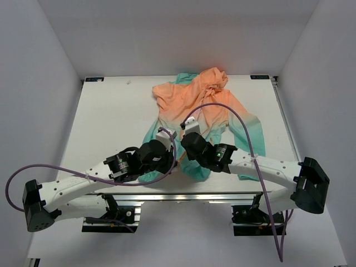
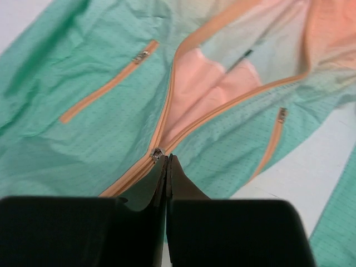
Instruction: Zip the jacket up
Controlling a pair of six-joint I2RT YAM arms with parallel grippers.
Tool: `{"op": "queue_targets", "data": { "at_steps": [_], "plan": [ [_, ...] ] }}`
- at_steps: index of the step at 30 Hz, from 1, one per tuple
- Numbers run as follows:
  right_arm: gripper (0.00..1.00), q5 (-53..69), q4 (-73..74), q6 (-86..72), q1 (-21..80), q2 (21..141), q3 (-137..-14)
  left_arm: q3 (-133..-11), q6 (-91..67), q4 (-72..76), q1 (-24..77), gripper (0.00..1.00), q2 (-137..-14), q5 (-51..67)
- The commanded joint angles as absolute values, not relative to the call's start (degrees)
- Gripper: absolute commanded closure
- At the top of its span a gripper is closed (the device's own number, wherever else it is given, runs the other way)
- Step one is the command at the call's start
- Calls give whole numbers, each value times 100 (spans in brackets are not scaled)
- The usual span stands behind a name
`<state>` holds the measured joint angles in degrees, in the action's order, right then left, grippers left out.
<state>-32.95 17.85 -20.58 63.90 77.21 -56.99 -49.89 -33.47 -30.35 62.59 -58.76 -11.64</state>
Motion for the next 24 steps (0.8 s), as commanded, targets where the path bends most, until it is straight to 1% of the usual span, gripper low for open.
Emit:
{"op": "queue_targets", "data": {
  "at_steps": [1, 5, 7, 9, 12, 14, 16, 17, 19, 20, 21, 22, 23, 24],
  "plan": [
    [100, -4395, 1609, -2022, 6267, 7857, -5572, -5080, -3489, -3217, 6328, 100, -5660, -677],
    [100, -4290, 1108, -1907, 5951, 8164, -5449, -5080, -3542, -3304, 6328, 100, -5520, -475],
    [100, -4149, 907, -1837, 5512, 8296, -5476, -5010, -3647, -3497, 6328, 100, -5371, -492],
    [100, -4157, 301, -1574, 5022, 8516, -5467, -4949, -3822, -3796, 6328, 100, -5265, -562],
    [100, -3991, -104, -1407, 4319, 8911, -5809, -4790, -4086, -4051, 6328, 100, -5089, -458],
    [100, -3903, -551, -1196, 4027, 9271, -6107, -4597, -4261, -4130, 6328, 100, -4966, -177],
    [100, -3902, -755, -880, 3622, 9596, -6441, -4527, -4411, -4480, 6328, 100, -4861, -115],
    [100, -3920, -773, -801, 3482, 9989, -6904, -4439, -4595, -4596, 6328, 100, -4808, -79],
    [100, -3772, -914, -581, 3016, 10422, -7450, -4316, -4754, -4832, 6328, 100, -4668, -53],
    [100, -3684, -931, -528, 2841, 10885, -8097, -4202, -4990, -4895, 6328, 100, -4502, -44],
    [100, -3587, -879, -519, 2508, 11133, -8495, -4123, -5079, -4904, 6328, 100, -4413, -9],
    [100, -3499, -792, -492, 2357, 11710, -8925, -4044, -5141, -4948, 6328, 100, -4308, -9],
    [100, -3550, -704, -449, 2129, 12055, -9904, -3939, -5359, -5079, 6328, 100, -4159, 0],
    [100, -3760, -503, -266, 2040, 12381, -10427, -3868, -5483, -5193, 6328, 100, -4079, -78]
  ]
}}
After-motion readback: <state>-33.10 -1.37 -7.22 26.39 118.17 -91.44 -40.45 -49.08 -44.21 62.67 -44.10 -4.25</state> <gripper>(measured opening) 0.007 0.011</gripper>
